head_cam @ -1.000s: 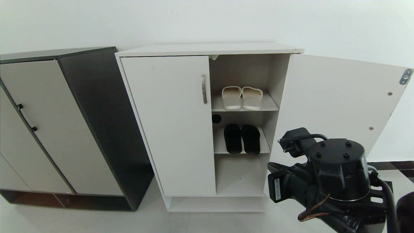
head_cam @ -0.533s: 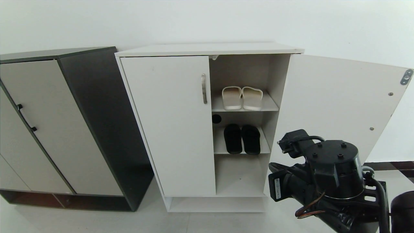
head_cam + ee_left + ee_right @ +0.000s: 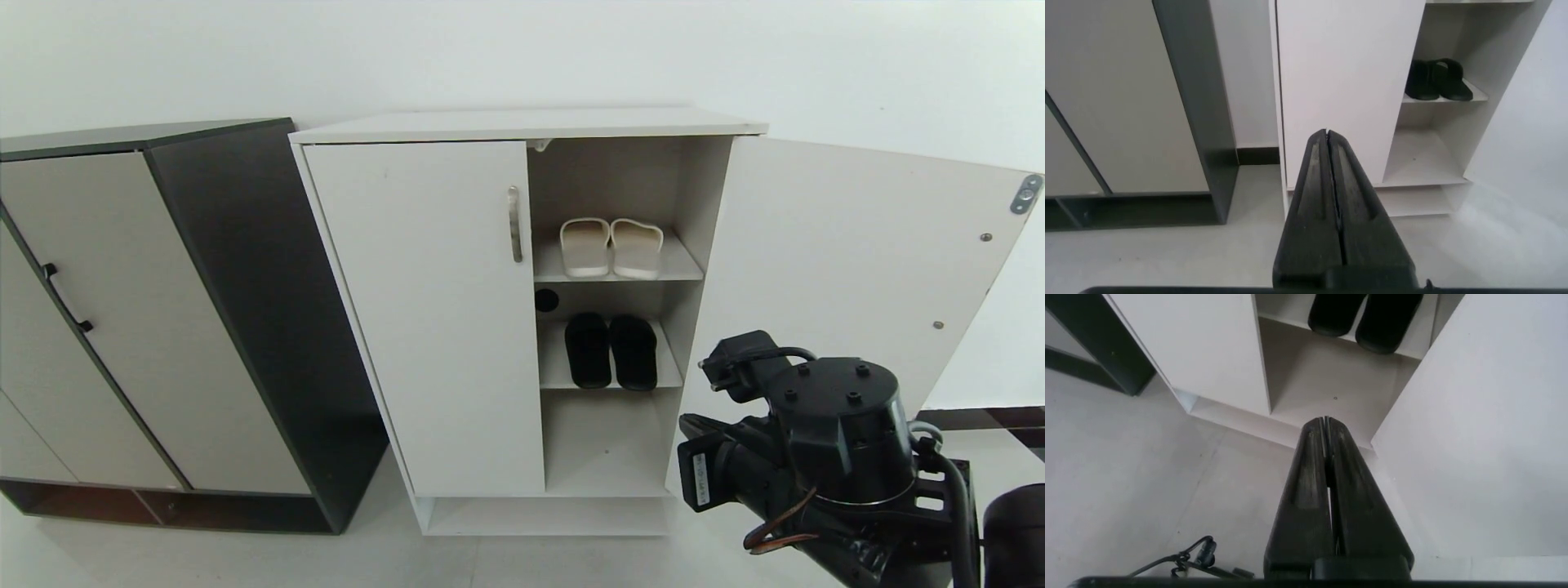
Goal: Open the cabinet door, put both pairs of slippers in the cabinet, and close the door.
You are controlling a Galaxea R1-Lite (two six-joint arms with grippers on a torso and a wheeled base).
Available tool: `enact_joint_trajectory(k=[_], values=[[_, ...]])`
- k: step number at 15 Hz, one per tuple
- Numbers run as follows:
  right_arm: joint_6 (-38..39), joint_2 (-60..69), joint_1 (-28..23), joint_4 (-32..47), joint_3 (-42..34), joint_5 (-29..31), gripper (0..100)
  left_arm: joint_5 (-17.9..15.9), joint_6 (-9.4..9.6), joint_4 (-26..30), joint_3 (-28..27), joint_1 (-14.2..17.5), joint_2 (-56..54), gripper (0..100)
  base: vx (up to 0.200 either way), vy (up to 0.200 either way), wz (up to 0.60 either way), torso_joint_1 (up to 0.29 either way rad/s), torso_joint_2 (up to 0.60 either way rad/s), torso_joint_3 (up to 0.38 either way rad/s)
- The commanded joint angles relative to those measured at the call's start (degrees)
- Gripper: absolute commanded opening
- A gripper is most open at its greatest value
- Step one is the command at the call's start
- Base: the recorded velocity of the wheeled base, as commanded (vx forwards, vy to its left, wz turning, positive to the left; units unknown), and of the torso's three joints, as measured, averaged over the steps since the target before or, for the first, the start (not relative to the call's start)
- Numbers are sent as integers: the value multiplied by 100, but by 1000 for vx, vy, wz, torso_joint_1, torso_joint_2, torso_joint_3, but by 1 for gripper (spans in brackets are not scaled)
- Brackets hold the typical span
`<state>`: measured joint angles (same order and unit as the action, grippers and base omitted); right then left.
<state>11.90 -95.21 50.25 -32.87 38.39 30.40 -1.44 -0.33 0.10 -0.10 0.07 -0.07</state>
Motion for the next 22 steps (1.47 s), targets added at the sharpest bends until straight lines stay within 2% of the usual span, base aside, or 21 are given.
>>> enact_joint_trajectory(k=[1, 4, 8, 22], values=[[-3, -15, 2, 8, 2, 1, 0, -6, -2, -1, 1, 10, 7, 0, 0, 0, 0, 0, 0, 0], [-3, -15, 2, 8, 2, 1, 0, 3, -2, -1, 1, 1, 7, 0, 0, 0, 0, 0, 0, 0], [-3, -15, 2, 17, 2, 1, 0, 3, -2, -1, 1, 1, 7, 0, 0, 0, 0, 33, -196, -289], [-74, -147, 11, -1, -24, 9, 0, 3, -2, -1, 1, 1, 7, 0, 0, 0, 0, 139, -495, -326]])
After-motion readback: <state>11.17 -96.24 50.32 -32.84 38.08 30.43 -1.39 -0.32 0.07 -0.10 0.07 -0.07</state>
